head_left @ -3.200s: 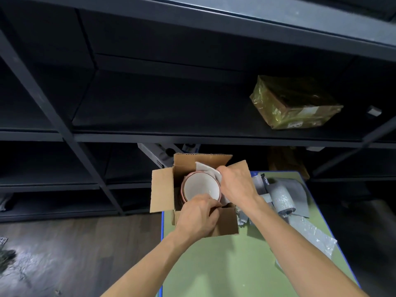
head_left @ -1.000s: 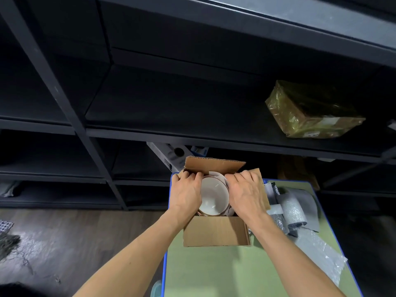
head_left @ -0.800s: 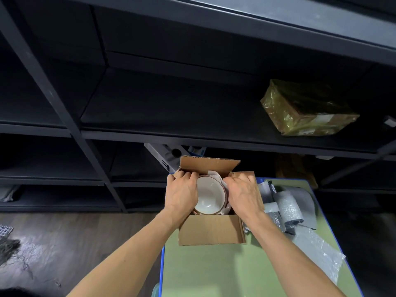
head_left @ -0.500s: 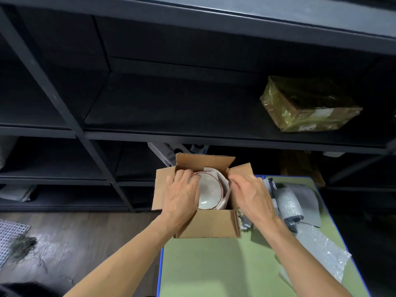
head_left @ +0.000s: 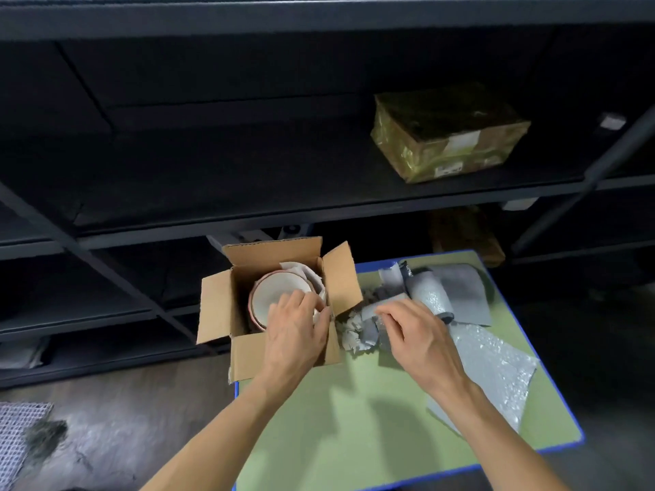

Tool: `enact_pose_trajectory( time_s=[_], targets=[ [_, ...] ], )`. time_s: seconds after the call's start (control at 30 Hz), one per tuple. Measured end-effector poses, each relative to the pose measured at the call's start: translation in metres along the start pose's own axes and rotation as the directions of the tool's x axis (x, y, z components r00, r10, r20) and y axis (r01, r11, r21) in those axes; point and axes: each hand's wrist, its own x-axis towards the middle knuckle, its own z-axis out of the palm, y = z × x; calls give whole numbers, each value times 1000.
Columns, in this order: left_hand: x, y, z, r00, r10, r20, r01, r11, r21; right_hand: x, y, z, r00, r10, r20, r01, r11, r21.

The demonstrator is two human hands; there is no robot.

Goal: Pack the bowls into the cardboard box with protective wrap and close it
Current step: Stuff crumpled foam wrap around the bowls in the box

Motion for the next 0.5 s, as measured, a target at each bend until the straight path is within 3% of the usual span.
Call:
enact_pose_trajectory(
  time_s=[0.3,0.4,0.5],
  targets=[
    [-41,67,24,958,268,101,-247,952,-183,-49,65,-3,957,230,174,-228,973,-34],
    [-55,91,47,913,370,173,-326,916,-235,-73,89,-4,919,333,212,-328,943,-61],
    [-65,106,75,875,371,310,-296,918,-265,-98,113,-12,847,466,255,-452,885,-115]
  ],
)
